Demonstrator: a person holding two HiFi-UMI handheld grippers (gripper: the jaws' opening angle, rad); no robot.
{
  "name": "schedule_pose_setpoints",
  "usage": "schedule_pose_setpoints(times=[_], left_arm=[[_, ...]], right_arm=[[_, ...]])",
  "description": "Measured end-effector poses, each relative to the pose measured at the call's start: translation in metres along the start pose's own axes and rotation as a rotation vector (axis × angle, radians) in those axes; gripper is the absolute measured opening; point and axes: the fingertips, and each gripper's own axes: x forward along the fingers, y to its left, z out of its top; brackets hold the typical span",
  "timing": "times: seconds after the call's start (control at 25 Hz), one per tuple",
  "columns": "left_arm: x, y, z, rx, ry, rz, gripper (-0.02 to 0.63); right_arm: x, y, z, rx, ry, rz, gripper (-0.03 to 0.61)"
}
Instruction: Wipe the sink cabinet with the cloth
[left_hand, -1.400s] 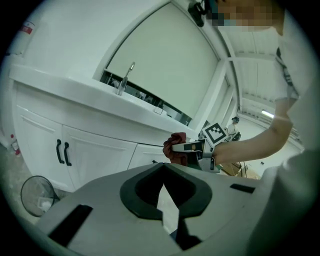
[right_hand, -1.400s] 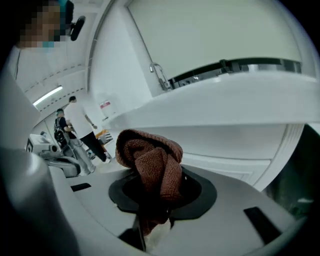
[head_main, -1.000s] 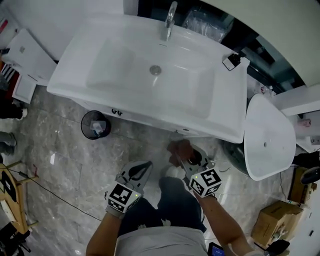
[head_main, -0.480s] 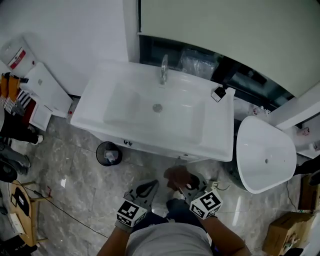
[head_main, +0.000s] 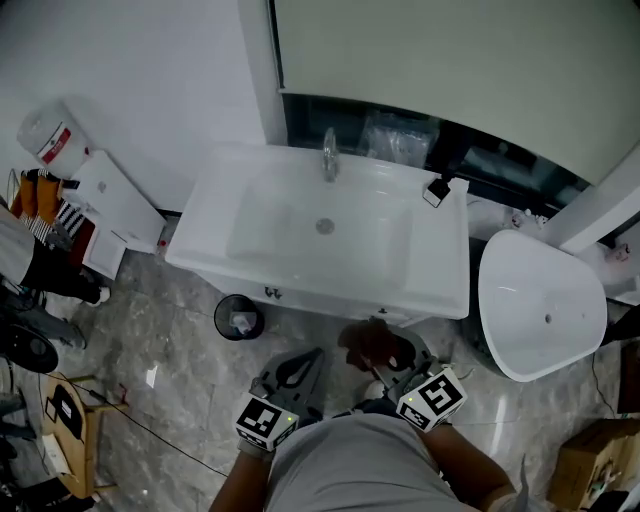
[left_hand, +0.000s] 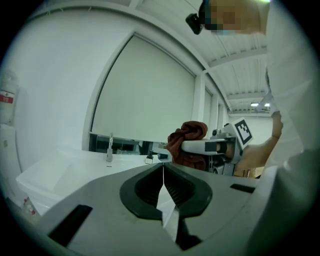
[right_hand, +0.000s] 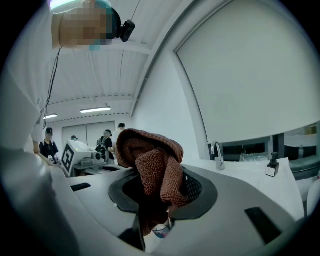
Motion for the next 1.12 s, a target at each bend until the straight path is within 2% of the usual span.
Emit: schedule_pose_setpoints(times=[0.32,0.44,1.12], left_arm=[[-0.003,-0.002,0.029,0.015,-0.053,0.006,0.011],[-0.005,0.001,0.030,-0.004,-0.054,0.014,0.011],[-0.011,0.011,0.041,0.010,-0.076,0.015,0.011]], right_arm=[[0.001,0.008,0.023,-0.025,-0.042,0.029,0.116],[0.003,0.007,0.024,-0.033,-0.045,0.023,0.115],[0.006,0.008,0.021,-0.026,-0.047,-0.002,0.115]])
